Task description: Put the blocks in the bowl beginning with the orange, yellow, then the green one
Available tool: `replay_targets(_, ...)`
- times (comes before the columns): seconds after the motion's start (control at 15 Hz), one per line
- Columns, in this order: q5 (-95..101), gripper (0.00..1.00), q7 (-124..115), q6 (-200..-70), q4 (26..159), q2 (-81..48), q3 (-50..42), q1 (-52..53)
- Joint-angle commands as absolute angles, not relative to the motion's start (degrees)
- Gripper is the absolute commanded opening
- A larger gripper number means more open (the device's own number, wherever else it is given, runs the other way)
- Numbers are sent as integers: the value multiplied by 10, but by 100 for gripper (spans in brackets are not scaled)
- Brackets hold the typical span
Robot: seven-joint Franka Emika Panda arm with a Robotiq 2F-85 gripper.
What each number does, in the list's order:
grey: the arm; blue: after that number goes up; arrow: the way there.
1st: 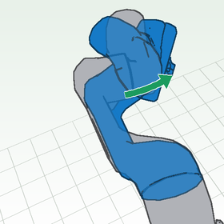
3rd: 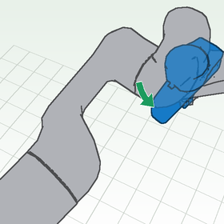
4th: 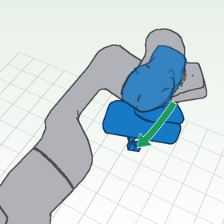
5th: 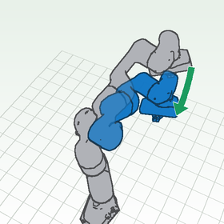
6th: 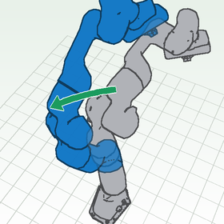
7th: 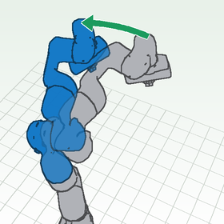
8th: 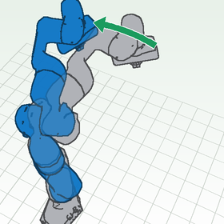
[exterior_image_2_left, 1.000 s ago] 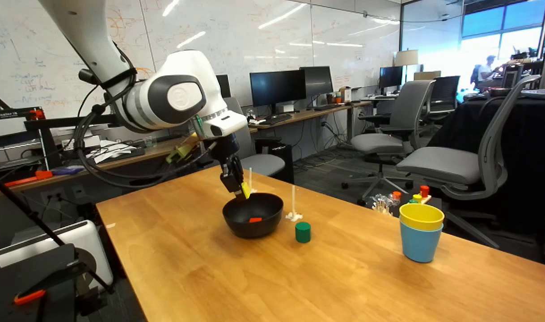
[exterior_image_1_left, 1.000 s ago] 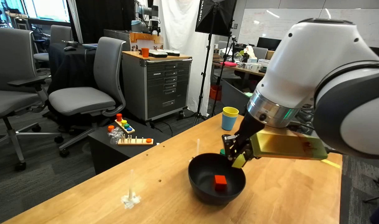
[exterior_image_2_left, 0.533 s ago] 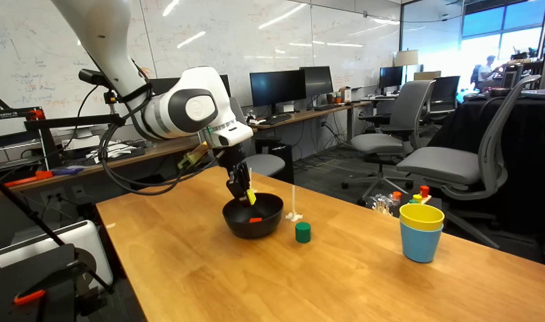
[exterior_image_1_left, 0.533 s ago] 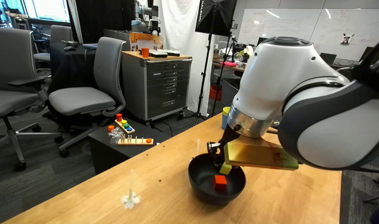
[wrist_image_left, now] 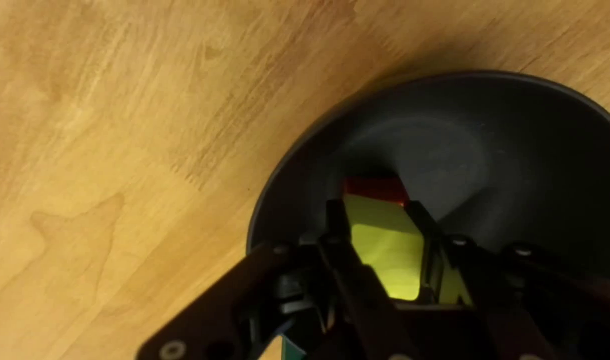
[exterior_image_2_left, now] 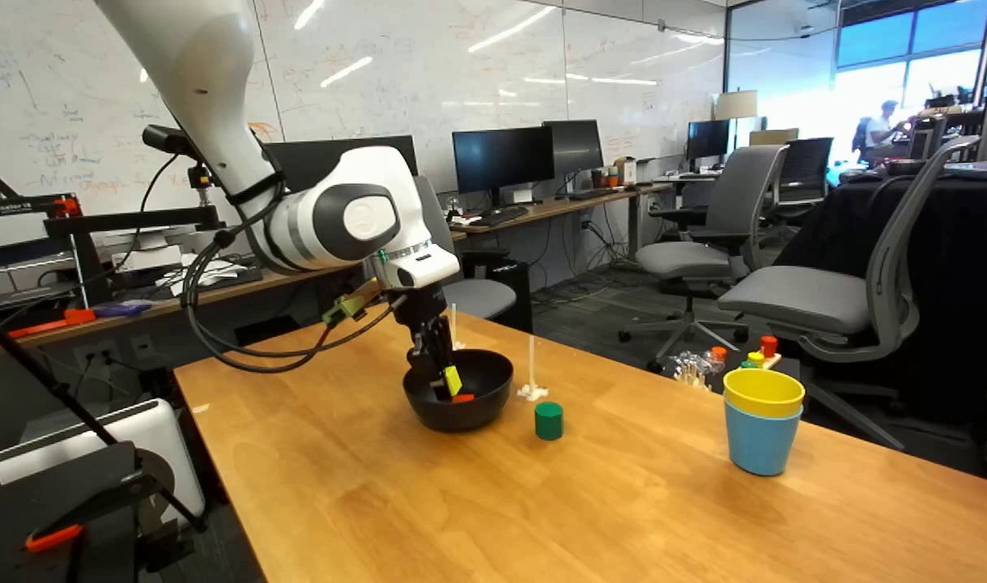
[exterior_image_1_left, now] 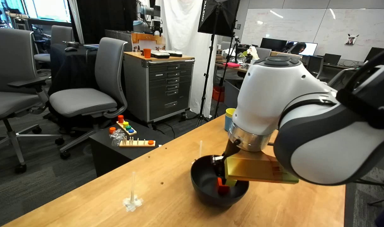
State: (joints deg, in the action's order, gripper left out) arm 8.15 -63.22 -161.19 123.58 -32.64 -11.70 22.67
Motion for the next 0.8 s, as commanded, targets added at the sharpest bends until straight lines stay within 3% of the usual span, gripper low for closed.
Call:
replay_targets(0.0,74,8,-643,-1593,1219,-338,-119,232)
replay_targets(0.2,76,8,-643,-1594,1221,-340,-120,234)
replay_targets(0.4,76,18,-643,-1591,1221,-342,-120,234)
replay_targets(0.53,76,30,-642,-1589,1221,-342,-120,233)
replay_targets(0.6,76,54,-642,-1588,1220,-341,-120,233)
replay_targets(0.73,75,62,-642,-1587,1219,-340,-120,232)
